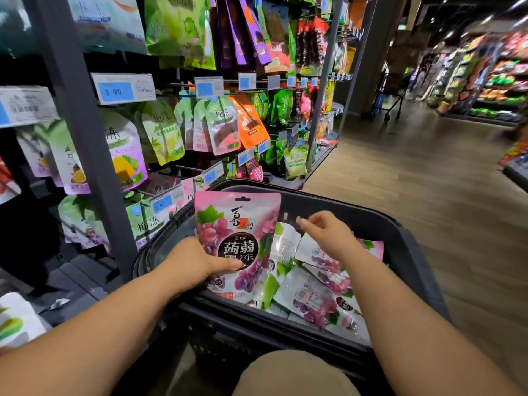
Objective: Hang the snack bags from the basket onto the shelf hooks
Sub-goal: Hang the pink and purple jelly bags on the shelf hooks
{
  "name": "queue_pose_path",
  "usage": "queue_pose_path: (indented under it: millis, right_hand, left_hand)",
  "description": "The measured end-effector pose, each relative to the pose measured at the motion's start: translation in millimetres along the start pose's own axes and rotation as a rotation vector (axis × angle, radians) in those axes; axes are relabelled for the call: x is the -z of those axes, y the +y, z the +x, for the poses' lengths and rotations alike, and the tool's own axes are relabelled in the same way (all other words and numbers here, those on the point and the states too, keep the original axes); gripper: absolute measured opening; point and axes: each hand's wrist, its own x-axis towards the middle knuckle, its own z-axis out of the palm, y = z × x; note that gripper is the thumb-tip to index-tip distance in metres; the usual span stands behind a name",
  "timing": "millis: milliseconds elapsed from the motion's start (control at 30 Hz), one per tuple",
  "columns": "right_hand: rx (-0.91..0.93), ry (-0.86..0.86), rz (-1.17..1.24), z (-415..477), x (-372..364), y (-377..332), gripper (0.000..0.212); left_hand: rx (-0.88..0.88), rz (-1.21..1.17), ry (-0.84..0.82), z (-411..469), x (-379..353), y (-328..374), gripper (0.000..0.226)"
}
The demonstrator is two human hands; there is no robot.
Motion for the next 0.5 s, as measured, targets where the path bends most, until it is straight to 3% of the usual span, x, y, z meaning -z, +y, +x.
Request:
queue_pose_path:
  millis: [233,333,500]
  right_hand:
    - [-0.420,0.024,-0.551,32,15,67,0.071]
    - [-0.564,0.078,-0.523,38,11,79,0.069]
    - [-0.617,0.140,-0.466,42,13,78,0.083]
  left_hand:
    - [0.032,0.095,0.025,-1,1,0,0.054]
    - [0.037,0.084,0.020,-2,2,1,0.047]
    - [0.039,0.079,-0.008,0,4,-1,0.080]
